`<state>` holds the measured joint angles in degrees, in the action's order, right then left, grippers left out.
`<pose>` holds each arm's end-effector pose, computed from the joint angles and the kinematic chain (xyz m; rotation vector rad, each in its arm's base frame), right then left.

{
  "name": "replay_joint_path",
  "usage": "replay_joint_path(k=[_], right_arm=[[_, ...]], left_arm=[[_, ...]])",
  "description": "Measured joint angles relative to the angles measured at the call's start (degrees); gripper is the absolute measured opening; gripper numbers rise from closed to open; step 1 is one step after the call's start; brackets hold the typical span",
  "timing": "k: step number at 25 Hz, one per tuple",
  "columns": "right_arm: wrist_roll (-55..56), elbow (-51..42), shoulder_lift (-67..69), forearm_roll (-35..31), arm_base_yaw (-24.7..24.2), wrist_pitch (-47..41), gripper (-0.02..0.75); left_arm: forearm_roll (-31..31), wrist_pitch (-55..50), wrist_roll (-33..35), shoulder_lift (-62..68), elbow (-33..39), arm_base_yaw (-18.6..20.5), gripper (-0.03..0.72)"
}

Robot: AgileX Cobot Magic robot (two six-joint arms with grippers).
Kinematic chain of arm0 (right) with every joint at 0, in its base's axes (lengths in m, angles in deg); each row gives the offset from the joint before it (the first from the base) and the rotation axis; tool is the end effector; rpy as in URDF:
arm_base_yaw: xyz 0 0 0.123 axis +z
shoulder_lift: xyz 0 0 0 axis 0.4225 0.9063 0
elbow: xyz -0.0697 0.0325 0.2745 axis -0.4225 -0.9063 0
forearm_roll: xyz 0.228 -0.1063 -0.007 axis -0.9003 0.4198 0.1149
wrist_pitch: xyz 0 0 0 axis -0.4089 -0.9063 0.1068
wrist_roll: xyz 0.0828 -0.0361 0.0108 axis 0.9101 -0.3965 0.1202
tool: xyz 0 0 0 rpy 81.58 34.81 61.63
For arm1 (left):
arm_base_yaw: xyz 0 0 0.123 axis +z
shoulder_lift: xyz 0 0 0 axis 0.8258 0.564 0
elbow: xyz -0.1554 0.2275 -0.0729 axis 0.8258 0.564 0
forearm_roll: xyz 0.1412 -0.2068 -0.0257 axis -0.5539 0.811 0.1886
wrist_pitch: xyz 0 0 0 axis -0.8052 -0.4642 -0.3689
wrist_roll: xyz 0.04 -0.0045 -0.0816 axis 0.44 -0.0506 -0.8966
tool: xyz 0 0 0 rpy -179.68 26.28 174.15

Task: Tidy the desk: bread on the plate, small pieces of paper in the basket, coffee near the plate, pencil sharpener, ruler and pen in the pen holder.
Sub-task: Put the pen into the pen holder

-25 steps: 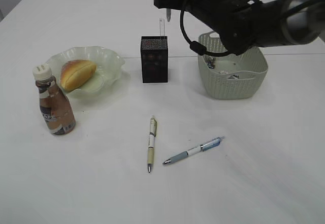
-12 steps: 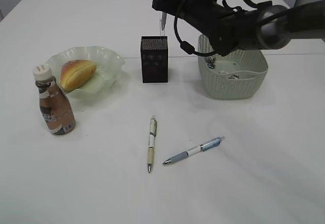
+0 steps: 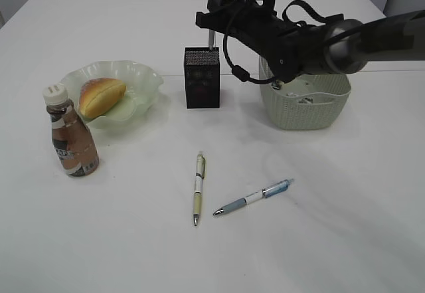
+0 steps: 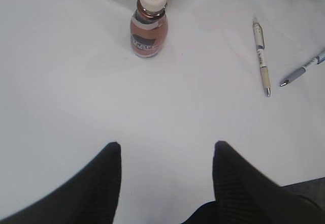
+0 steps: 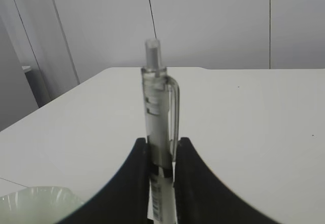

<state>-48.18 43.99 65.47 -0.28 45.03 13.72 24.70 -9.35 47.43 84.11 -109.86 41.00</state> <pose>0.5060 0.1891 0.2067 -0.2096 1.5880 0.4138 0.1777 -0.0507 0.3985 0.1124 2.5857 -0.2195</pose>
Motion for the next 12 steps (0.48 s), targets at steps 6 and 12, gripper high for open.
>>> replay_joint_path(k=[6, 12], right_arm=[[0.41, 0.03, 0.28, 0.74, 0.00, -0.42, 0.102], [2.54, 0.13, 1.62, 2.44, 0.00, -0.50, 0.102]], left_arm=[[0.00, 0.00, 0.00, 0.00, 0.00, 0.00, 0.416], [0.00, 0.00, 0.00, 0.00, 0.00, 0.00, 0.416]])
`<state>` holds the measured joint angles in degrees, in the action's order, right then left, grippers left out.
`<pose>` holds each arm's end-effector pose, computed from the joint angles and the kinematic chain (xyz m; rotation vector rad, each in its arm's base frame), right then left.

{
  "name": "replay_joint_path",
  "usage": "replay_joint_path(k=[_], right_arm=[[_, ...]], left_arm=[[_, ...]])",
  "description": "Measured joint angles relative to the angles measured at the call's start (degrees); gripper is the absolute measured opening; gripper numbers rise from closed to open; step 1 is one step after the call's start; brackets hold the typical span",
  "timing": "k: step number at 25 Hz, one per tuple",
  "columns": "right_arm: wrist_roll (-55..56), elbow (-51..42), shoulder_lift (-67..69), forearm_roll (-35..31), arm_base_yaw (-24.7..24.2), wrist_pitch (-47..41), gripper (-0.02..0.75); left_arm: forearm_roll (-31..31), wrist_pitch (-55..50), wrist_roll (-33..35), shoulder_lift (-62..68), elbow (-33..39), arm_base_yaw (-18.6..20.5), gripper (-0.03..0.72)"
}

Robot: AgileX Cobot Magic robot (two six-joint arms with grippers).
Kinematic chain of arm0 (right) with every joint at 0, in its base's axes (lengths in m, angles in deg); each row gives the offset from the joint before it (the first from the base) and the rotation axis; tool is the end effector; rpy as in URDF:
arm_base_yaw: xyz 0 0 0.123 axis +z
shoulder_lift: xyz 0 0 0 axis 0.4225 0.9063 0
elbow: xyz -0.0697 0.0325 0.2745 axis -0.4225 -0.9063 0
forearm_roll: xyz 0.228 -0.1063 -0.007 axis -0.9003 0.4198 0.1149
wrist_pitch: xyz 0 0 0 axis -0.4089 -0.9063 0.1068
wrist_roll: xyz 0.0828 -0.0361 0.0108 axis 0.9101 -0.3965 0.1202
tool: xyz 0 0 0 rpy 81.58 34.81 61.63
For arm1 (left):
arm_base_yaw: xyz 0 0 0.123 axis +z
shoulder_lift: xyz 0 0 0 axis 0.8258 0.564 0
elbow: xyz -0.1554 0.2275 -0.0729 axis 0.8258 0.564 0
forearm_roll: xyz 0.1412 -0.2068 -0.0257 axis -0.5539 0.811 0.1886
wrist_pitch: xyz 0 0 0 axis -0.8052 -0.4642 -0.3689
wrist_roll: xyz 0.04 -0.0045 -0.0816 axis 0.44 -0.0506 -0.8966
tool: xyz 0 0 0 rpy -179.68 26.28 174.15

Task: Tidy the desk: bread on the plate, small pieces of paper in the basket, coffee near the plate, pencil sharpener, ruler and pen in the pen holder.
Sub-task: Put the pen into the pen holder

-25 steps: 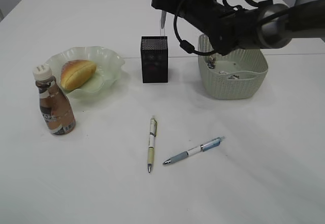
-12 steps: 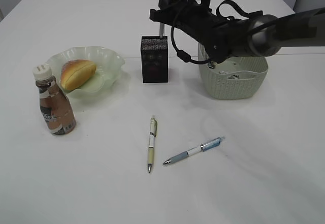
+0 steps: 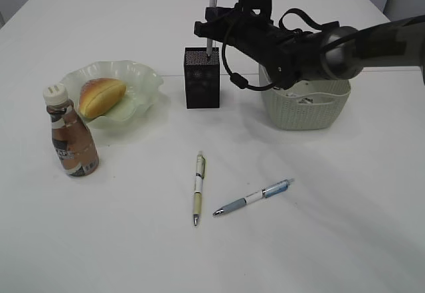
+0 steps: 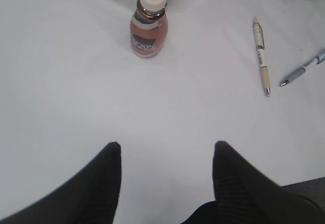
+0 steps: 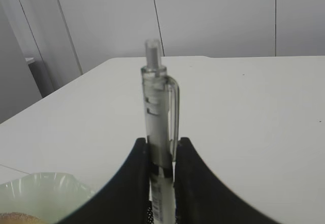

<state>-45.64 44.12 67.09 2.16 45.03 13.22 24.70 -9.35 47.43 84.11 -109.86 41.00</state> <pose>0.5076 0.1914 0.1912 -0.2226 1.6252 0.4286 0.1777 -0.0507 0.3985 0.1124 2.5857 -0.2195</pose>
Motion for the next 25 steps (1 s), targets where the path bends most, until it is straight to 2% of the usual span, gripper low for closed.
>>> replay_joint_path(k=[10, 12, 16, 18, 25], right_arm=[[0.68, 0.00, 0.40, 4.36, 0.00, -1.75, 0.143], [0.68, 0.00, 0.40, 4.59, 0.00, -2.29, 0.182], [0.68, 0.00, 0.40, 4.73, 0.00, -3.50, 0.331], [1.09, 0.00, 0.40, 4.73, 0.00, -5.40, 0.370], [1.85, 2.75, 0.15, 4.73, 0.00, -10.62, 0.393]], left_arm=[[0.00, 0.00, 0.00, 0.00, 0.00, 0.00, 0.416], [0.00, 0.00, 0.00, 0.00, 0.00, 0.00, 0.416], [0.00, 0.00, 0.00, 0.00, 0.00, 0.00, 0.416], [0.00, 0.00, 0.00, 0.00, 0.00, 0.00, 0.416], [0.00, 0.00, 0.00, 0.00, 0.00, 0.00, 0.416]])
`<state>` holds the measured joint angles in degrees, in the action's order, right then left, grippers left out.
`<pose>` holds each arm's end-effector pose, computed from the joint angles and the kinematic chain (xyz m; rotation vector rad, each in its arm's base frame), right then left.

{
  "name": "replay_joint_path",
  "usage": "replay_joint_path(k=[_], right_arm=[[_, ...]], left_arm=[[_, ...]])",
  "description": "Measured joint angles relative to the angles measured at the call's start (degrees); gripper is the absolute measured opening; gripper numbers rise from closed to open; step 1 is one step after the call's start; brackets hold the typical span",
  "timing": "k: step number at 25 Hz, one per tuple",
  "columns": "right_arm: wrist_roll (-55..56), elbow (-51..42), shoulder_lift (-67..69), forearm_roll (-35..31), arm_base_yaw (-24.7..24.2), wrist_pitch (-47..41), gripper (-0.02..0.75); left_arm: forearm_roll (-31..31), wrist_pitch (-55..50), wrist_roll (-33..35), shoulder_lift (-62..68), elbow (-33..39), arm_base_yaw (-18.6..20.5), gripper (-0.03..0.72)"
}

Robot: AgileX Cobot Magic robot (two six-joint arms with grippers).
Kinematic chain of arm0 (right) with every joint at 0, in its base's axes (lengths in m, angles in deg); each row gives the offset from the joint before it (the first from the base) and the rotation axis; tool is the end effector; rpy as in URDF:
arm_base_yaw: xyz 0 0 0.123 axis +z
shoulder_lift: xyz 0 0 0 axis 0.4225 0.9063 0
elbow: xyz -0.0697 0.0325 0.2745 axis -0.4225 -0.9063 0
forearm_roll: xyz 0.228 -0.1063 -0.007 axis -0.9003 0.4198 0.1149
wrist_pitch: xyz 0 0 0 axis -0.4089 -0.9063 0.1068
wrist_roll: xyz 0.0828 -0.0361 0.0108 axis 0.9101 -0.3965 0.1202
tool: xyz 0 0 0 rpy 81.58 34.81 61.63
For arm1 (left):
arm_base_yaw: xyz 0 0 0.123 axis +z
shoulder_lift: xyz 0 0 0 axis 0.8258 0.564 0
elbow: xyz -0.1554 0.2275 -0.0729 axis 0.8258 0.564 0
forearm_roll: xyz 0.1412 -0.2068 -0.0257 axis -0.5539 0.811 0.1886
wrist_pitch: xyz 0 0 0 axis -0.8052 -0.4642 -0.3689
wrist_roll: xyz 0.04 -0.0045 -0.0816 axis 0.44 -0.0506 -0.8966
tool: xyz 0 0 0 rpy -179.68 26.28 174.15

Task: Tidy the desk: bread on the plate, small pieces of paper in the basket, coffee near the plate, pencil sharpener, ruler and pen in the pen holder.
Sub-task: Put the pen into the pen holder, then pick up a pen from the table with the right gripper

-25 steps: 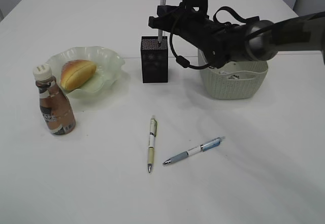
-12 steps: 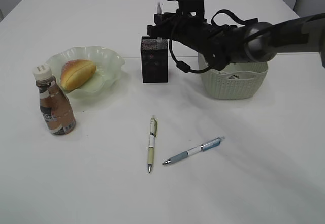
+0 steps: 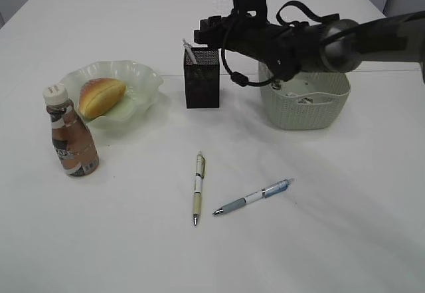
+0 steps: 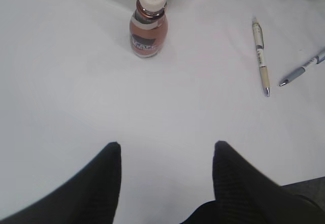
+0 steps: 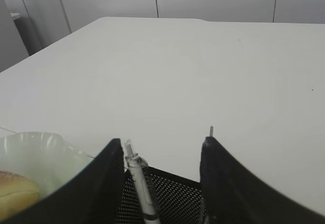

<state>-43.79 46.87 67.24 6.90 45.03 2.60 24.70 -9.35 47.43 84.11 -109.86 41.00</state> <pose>0.5108 0.1923 0.1882 -0.2830 1.7577 0.3681 0.1777 -0.0507 0.3985 0.1124 2.5857 -0.2195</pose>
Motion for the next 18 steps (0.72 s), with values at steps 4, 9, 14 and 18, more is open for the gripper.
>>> replay_joint_path(k=[4, 9, 14, 18], right_arm=[[1.48, 2.05, -3.22, 0.00, 0.00, -10.35, 0.392], [2.65, 2.58, -10.37, -0.78, 0.10, -25.64, 0.351], [2.87, 2.58, -18.36, -5.69, 0.44, -44.65, 0.287], [2.69, 2.58, -23.77, -12.53, 0.44, -59.86, 0.276]], left_arm=[[0.00, 0.00, 0.00, 0.00, 0.00, 0.00, 0.416], [0.00, 0.00, 0.00, 0.00, 0.00, 0.00, 0.416], [0.00, 0.00, 0.00, 0.00, 0.00, 0.00, 0.416], [0.00, 0.00, 0.00, 0.00, 0.00, 0.00, 0.416]])
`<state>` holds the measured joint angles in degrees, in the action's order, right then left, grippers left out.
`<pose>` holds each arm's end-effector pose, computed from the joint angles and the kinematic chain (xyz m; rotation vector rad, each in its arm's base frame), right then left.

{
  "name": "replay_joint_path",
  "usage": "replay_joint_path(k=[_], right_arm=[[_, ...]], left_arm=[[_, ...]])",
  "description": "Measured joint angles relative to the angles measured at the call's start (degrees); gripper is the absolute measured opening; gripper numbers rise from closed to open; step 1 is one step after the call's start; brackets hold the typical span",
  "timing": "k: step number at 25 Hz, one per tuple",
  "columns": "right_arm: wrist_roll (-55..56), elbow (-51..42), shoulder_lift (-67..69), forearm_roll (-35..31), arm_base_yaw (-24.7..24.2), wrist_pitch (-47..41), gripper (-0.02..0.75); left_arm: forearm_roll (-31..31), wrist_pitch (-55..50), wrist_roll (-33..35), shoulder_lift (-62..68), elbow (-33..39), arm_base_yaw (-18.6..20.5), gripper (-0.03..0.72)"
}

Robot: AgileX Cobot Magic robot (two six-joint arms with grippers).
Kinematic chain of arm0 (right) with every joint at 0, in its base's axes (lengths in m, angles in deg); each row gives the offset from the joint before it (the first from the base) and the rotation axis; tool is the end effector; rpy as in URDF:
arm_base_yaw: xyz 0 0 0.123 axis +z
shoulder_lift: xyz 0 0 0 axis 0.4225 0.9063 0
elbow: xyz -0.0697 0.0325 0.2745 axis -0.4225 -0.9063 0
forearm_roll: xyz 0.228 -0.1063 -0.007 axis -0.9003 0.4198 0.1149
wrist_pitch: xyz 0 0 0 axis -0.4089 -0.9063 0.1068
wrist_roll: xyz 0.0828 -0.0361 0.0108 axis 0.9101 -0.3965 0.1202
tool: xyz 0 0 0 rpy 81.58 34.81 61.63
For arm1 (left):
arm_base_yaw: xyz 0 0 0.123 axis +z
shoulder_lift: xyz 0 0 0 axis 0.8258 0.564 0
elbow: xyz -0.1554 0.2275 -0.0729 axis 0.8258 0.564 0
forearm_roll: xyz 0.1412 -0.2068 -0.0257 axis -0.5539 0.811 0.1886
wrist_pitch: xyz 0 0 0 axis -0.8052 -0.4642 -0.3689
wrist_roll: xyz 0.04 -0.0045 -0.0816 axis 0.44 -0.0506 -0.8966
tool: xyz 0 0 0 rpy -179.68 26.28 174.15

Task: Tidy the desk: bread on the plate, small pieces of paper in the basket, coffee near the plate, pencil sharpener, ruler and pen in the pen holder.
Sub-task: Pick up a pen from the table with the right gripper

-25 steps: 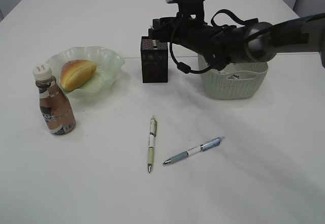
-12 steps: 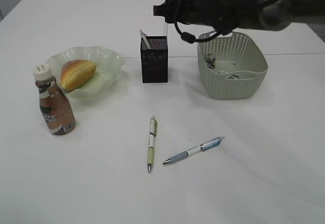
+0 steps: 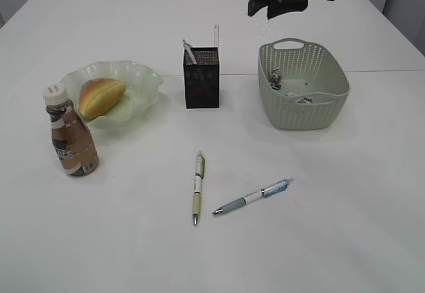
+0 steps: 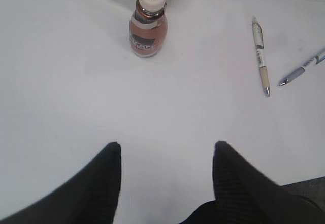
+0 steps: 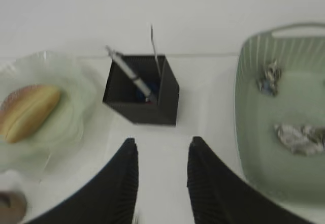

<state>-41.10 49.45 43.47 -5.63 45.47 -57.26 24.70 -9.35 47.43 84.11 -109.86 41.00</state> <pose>0.4208 0.1565 0.3307 -0.0152 2.3688 0.3346 0.1777 -0.0507 0.3985 0.1124 2.5857 -0.2195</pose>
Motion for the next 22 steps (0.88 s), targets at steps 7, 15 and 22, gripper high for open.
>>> replay_joint_path(k=[7, 15, 22], right_arm=[[-4.16, 0.13, -2.97, -5.15, 4.36, -20.85, 0.274], [-3.27, 0.13, -0.92, -5.96, 10.09, -25.49, 0.274], [1.25, 0.13, 4.02, -7.48, 10.23, -26.61, 0.387]], left_arm=[[0.32, 0.00, 0.00, 0.00, 0.00, 0.00, 0.416], [2.07, 0.00, 0.00, 0.00, 0.00, 0.00, 0.416], [2.07, 0.00, 0.00, 0.00, 0.00, 0.00, 0.416]])
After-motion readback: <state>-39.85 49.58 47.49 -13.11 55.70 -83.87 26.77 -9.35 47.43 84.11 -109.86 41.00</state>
